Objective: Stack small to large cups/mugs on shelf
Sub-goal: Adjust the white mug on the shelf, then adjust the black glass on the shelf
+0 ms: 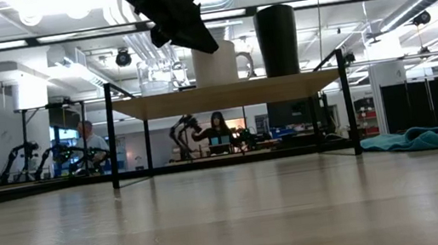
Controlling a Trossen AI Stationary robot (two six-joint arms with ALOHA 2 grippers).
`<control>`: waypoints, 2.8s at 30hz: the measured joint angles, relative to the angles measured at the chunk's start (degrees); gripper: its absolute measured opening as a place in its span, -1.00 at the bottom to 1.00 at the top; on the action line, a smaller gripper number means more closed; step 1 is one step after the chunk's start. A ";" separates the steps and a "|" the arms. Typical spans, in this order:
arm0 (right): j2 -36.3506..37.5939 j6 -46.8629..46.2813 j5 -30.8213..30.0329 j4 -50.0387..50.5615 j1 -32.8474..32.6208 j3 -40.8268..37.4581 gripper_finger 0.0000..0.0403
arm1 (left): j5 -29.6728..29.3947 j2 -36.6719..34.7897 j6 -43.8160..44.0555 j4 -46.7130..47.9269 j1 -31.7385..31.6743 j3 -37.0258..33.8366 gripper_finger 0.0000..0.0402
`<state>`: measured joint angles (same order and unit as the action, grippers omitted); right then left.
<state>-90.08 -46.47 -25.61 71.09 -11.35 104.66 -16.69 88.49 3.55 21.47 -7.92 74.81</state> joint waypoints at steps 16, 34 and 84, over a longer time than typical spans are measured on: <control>0.00 3.40 0.02 -0.22 0.00 0.00 -0.84 | 16.01 -0.69 0.18 -0.28 2.21 3.00 -0.66; 0.04 -0.25 -1.53 -5.93 0.00 -12.11 -0.84 | 16.59 -12.09 -3.75 0.71 4.66 10.16 -0.66; 0.02 0.12 -10.65 -7.06 3.29 -15.32 -0.84 | 11.69 -21.51 -8.74 3.58 4.61 9.09 -0.66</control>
<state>-90.06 -46.35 -36.25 64.03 -8.06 89.34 -4.99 66.98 -5.19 25.06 -3.31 83.90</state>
